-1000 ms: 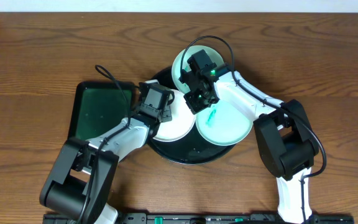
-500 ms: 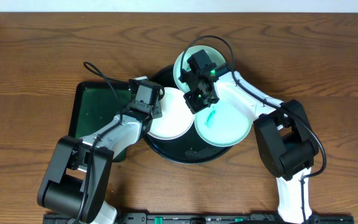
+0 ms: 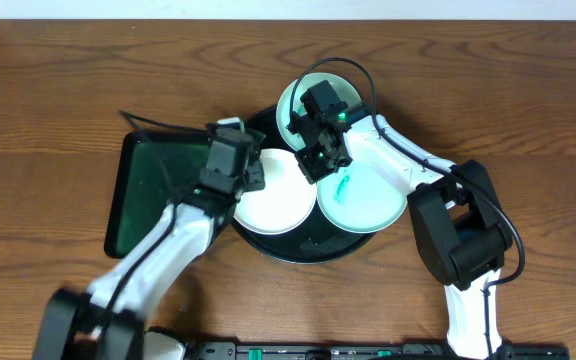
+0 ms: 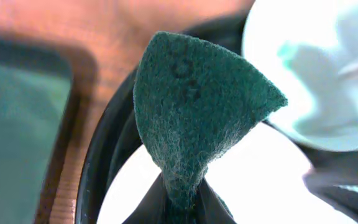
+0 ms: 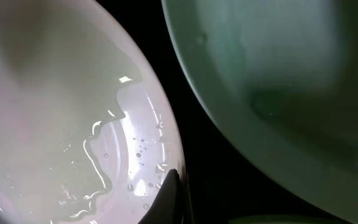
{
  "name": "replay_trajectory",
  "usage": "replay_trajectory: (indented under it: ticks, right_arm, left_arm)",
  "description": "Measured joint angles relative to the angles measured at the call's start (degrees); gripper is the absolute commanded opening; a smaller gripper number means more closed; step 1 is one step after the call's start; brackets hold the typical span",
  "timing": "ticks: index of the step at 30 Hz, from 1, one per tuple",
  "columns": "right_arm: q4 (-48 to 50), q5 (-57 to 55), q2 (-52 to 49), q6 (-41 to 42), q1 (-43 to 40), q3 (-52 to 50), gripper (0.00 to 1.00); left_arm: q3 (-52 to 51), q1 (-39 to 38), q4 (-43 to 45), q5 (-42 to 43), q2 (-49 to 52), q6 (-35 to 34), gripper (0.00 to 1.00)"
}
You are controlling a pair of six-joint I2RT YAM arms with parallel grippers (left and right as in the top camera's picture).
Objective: Clean dirty plates on tray and stack at the side
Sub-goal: 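Return the sponge with the left gripper to the black tray, then grasp the white plate's rim with the right gripper and lift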
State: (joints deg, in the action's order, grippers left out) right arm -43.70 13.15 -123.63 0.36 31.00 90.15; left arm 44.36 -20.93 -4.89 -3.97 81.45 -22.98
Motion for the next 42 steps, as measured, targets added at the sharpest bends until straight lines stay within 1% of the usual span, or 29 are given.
replay_trajectory:
  ticks: [5,8,10,13,17,22,30,31,33,35,36,39,42]
  right_arm:
    - [0.3,-0.2,0.0,0.0,0.1,0.0,0.01]
    - [0.9,-0.7,0.6,0.0,0.4,-0.4,0.01]
    - [1.2,-1.7,1.5,0.0,0.9,-0.9,0.01]
    - [1.2,-3.7,4.6,0.0,1.8,-1.2,0.01]
    - [1.2,-8.9,10.4,0.0,3.9,-1.2,0.01]
    - [0.4,-17.4,15.7,0.0,7.1,-1.2,0.01]
    - [0.1,-32.6,16.5,-0.8,12.2,-1.2,0.01]
    - [0.0,-33.5,16.6,-0.9,12.7,-1.2,0.06]
    - [-0.5,-33.1,16.7,-0.7,13.2,-1.2,0.22]
    - [-0.8,-30.4,16.7,-0.4,12.8,-1.2,0.43]
    - [-0.9,-28.7,16.7,-0.5,12.2,-1.2,0.50]
    - [-1.6,-23.2,16.0,0.7,9.0,-1.2,0.54]
    - [-2.8,-18.0,14.0,1.7,4.6,-1.1,0.54]
  left_arm:
    - [0.0,0.0,-3.8,-5.2,-13.1,0.4,0.07]
    - [0.0,0.3,-8.8,-11.1,-19.0,0.5,0.08]
    - [0.0,0.9,-12.6,-14.5,-21.1,0.5,0.08]
    - [0.0,2.3,-17.9,-18.6,-21.8,0.5,0.07]
    - [0.0,4.7,-22.5,-21.3,-21.6,0.4,0.07]
    - [0.0,7.8,-23.7,-22.4,-21.6,-0.4,0.07]
    - [0.0,12.2,-26.2,-22.9,-21.6,-2.0,0.07]
    - [0.0,12.5,-26.7,-22.9,-21.6,-2.2,0.08]
    - [0.0,13.0,-27.3,-22.3,-21.6,-2.5,0.08]
    - [0.0,13.3,-27.5,-21.6,-21.6,-2.6,0.08]
    - [0.0,13.3,-27.5,-21.3,-21.6,-2.5,0.08]
    - [0.0,13.3,-27.8,-20.6,-21.6,-2.6,0.07]
    - [0.0,13.3,-28.2,-20.3,-21.6,-2.6,0.08]
